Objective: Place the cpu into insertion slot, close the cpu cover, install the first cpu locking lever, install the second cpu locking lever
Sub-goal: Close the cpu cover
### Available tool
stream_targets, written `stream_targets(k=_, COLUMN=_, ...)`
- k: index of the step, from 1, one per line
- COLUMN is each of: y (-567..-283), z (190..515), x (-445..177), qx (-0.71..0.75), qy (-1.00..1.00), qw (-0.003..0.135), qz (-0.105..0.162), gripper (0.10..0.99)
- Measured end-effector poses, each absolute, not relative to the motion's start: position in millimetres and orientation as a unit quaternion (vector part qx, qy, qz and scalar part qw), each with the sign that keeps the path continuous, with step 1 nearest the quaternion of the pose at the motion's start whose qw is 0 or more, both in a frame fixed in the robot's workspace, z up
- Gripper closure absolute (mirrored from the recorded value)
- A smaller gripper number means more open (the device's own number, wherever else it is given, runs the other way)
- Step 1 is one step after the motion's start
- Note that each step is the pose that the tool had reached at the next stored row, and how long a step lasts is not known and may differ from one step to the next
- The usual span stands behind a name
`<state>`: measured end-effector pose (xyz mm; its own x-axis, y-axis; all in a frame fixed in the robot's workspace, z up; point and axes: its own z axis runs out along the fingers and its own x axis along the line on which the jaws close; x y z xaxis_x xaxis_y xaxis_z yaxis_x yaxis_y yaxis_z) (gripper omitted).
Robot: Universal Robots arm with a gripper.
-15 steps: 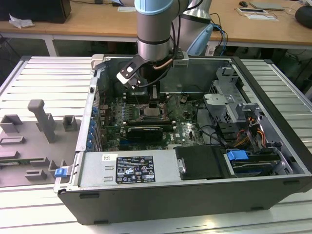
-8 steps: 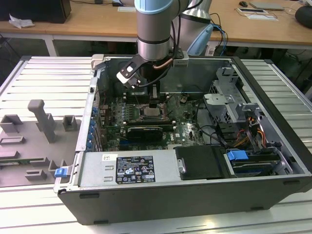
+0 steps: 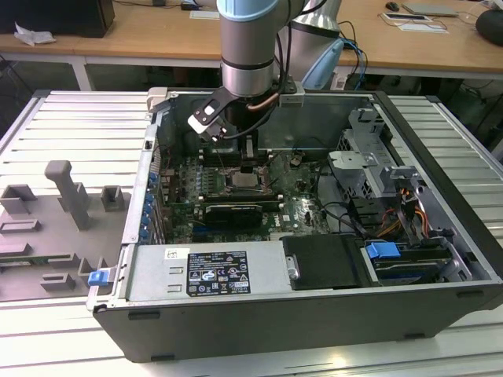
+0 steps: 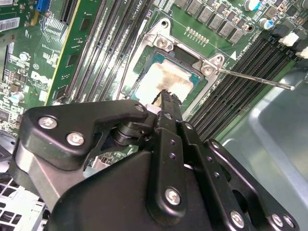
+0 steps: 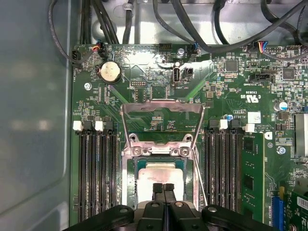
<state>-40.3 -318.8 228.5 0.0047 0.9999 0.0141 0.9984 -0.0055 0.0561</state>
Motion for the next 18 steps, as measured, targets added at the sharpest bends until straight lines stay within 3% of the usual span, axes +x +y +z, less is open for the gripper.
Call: stream_targets(k=18, y=-318.8, z=234.4, x=-40.3, qx=0.709, qy=0.705, qw=0.015, qz=0.025, gripper=0.980)
